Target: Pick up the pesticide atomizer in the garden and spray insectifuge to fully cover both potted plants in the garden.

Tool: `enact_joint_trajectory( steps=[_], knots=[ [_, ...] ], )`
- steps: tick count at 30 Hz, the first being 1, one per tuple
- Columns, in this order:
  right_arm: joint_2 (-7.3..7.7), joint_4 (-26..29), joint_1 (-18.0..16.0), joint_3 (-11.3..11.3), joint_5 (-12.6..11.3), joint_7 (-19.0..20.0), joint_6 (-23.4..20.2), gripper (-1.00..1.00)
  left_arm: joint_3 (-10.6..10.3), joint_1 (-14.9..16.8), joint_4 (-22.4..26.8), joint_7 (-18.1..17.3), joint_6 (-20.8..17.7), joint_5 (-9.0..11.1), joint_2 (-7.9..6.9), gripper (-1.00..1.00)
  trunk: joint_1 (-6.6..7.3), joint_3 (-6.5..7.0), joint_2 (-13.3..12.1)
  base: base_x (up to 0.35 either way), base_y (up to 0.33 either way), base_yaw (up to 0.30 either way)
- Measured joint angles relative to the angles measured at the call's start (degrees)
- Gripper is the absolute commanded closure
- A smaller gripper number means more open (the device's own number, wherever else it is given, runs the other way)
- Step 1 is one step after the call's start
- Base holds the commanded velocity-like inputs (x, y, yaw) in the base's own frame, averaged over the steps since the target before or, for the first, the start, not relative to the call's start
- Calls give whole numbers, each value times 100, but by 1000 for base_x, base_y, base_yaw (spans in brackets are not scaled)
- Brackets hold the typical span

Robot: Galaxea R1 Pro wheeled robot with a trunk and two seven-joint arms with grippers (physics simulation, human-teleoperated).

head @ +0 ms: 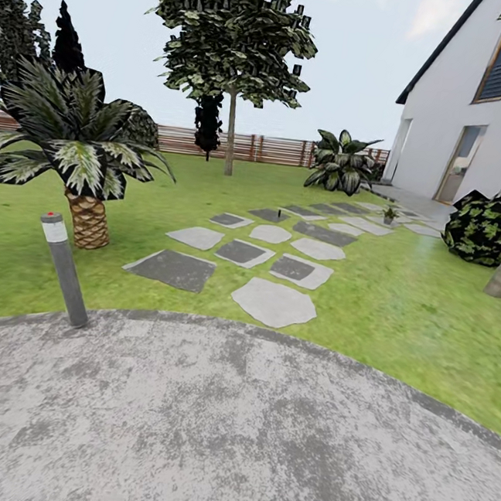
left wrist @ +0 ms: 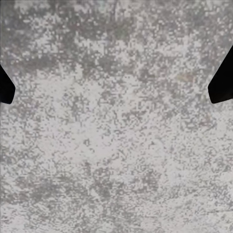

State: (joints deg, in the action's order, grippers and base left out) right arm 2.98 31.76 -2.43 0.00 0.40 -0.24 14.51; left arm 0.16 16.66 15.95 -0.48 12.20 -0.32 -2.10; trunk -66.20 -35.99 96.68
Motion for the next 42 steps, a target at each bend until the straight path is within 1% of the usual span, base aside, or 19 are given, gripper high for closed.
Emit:
enact_joint_trajectory(
  steps=[17,42],
  knots=[
    [0,1,0,0,0,0,0,-100,0,0,-6,0,0,0,0,-100,-373,-461,682,0,0,-12],
    [0,-7,1,0,0,0,-1,-100,0,-7,-2,8,26,0,6,-100,-923,-1106,1685,0,0,-181]
  ],
)
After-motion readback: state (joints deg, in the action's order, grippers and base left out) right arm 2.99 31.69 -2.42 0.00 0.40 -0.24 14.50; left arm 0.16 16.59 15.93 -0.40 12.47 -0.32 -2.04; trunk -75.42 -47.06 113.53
